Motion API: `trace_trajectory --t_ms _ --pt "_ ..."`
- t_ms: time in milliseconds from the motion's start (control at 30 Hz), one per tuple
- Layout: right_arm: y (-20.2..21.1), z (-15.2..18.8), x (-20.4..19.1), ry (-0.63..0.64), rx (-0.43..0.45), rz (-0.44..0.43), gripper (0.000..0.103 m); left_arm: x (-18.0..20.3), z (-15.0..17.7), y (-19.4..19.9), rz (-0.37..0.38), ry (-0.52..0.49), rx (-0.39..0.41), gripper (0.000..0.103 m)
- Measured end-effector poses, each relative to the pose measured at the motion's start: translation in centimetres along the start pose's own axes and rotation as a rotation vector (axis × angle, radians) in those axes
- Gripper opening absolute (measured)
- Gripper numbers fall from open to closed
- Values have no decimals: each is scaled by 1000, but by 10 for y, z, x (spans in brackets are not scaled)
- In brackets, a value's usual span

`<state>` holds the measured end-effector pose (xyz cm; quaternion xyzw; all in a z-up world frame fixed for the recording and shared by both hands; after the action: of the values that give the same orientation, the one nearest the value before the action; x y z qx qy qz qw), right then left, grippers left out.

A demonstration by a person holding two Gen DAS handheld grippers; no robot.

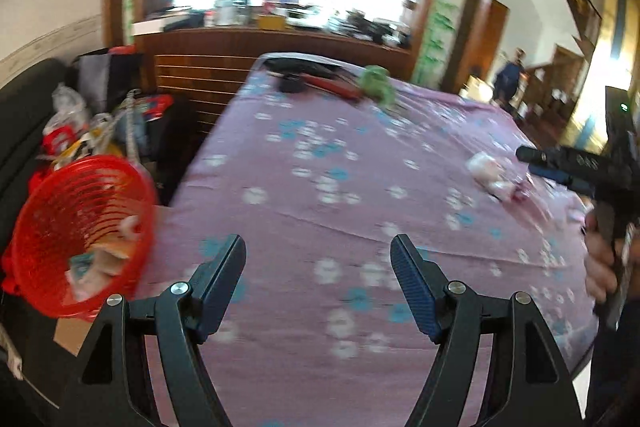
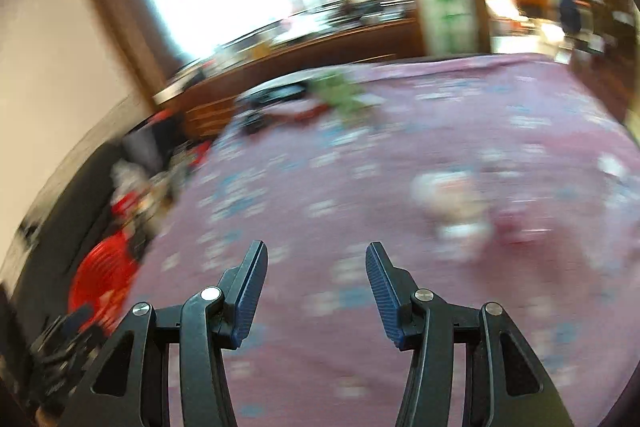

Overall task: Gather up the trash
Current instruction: 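Grasp the pink plastic bag with the right tool while the left tool approaches the white bag bundle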

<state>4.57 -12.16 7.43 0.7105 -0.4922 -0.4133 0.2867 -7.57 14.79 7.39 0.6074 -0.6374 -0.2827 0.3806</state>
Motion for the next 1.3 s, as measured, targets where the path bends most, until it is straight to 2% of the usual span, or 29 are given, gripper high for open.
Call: trace_trajectory --t_ms 100,133,200,300,400,600,700,867,1033,1100,1167,1300 --pt "4 -10 57 -94 -2 121 60 34 -5 -9 25 -55 -35 74" --pt "1 -15 78 -130 -12 184 60 41 -8 -12 31 -65 -44 74" --pt "-7 -23 110 -180 -43 246 60 63 -13 -18 56 -98 -64 74" --pt "-27 -31 140 -227 -107 222 60 86 -18 -26 69 -138 -77 74" --pt "-43 -34 151 -238 -146 162 59 106 -22 -36 76 -167 -100 74" --pt "-63 -48 148 -192 -150 205 47 117 -29 -52 93 -176 -132 74" --pt "-75 -55 144 -152 -154 224 38 115 -29 -58 92 -174 -145 74" --pt "-88 -50 112 -81 -182 154 34 107 -32 -69 87 -164 -164 74" --pt "-89 -31 61 29 -229 -8 32 97 -42 -79 97 -134 -184 75" --pt "-84 -26 52 51 -209 -35 32 94 -47 -87 92 -115 -202 75" --pt "-74 -25 52 48 -141 -52 33 92 -53 -94 108 -89 -220 75" --pt "-61 -27 69 11 -52 -29 32 100 -65 -105 137 -55 -247 75"
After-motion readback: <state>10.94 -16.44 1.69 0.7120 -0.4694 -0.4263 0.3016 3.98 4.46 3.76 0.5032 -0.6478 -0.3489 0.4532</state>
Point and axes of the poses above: each gripper's, at about its wrist camera, not at the fingertips, and y roughly against the way its jaws point, x to its right, z to its underside, the point moved 3 cm from there along -y, roughly the way its jaws point, and after that the axes turned 15 degrees about -x, right-handed, at the moved point
